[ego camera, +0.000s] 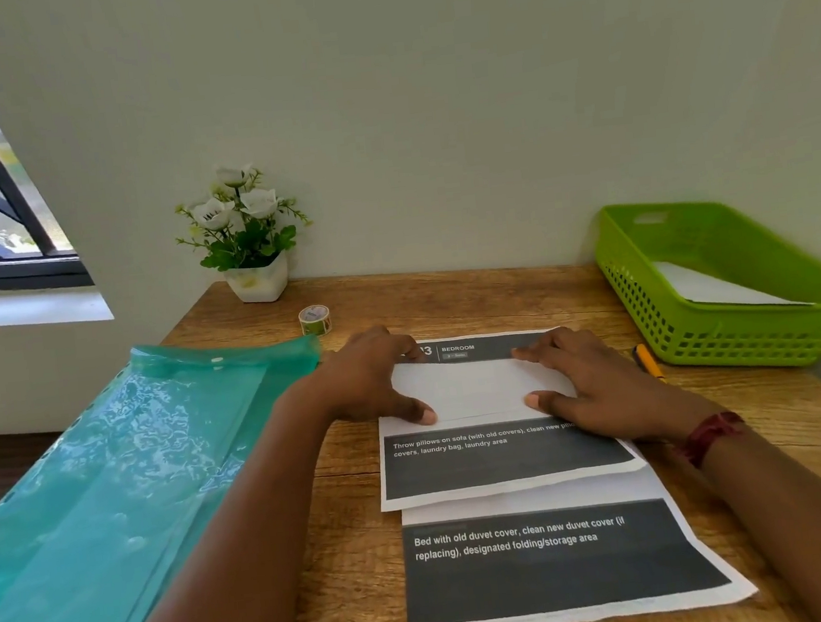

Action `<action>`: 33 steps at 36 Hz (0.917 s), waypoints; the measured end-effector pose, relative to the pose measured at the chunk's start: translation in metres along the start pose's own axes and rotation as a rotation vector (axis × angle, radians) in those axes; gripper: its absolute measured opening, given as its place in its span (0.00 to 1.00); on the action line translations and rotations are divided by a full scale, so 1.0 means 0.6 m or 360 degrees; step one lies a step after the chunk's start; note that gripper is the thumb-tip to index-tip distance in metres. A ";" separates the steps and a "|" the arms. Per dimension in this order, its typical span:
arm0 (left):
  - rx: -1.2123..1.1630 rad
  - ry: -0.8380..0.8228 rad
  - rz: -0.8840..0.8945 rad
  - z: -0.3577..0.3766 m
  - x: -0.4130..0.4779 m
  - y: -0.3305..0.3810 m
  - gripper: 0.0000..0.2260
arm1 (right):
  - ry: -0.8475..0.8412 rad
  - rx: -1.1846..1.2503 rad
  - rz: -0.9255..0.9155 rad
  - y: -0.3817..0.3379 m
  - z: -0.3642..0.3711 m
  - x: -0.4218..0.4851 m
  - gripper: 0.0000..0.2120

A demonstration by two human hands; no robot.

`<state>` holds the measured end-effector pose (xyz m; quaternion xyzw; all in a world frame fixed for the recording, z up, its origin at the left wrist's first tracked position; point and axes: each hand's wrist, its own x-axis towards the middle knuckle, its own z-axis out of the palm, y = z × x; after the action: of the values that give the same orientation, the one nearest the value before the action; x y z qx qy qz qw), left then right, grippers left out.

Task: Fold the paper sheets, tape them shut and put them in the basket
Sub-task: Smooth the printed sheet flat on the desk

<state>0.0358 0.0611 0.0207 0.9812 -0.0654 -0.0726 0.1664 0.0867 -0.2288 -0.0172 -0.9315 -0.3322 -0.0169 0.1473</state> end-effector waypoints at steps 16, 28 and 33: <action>-0.0221 0.0542 0.0210 -0.012 -0.008 0.015 0.10 | 0.0260 0.0136 -0.0049 -0.002 -0.005 -0.005 0.33; -0.0291 0.0649 0.0211 -0.017 -0.012 0.017 0.07 | 0.0678 0.0218 -0.0157 -0.014 -0.016 0.002 0.18; -0.0298 0.0738 0.0236 -0.021 -0.011 0.017 0.06 | 0.0877 0.0227 -0.0164 -0.020 -0.021 0.002 0.16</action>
<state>0.0300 0.0565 0.0366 0.9445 -0.0903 0.1610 0.2719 0.0809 -0.2229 -0.0016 -0.8610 -0.3269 -0.2535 0.2960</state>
